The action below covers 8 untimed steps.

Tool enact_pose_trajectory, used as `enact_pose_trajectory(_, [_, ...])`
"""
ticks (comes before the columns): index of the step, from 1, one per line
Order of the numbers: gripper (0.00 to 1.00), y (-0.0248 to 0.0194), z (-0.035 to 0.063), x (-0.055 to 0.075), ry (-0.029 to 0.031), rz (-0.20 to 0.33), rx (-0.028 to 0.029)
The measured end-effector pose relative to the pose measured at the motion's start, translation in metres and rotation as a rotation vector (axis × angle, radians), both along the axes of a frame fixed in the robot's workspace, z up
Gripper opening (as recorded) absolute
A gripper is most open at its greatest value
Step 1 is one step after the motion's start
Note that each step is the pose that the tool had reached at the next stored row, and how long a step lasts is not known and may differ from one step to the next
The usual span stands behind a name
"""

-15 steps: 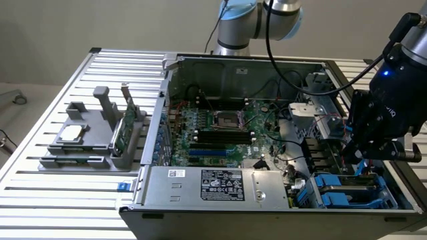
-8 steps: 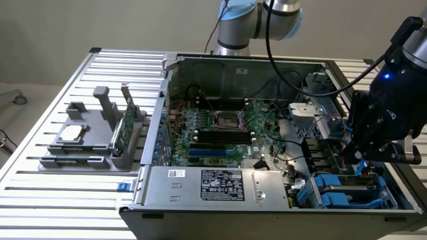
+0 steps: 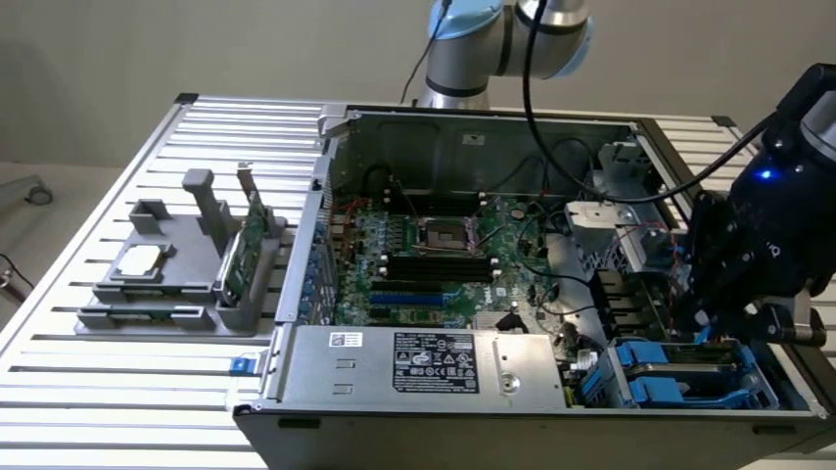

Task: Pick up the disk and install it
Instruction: 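Insert the first disk wire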

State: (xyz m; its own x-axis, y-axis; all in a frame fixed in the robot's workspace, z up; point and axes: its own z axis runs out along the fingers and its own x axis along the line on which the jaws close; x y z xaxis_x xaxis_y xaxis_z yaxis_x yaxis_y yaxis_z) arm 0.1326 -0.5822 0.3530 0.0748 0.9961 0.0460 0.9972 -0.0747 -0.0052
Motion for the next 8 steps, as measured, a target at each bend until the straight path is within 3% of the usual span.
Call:
enact_pose_trajectory(4, [0.16,-0.0073,-0.0034,0.0002,0.0,0.0,0.0237])
enact_pose_trajectory(8, [0.16,-0.0112,-0.0061,0.0002,0.0,0.0,0.0389])
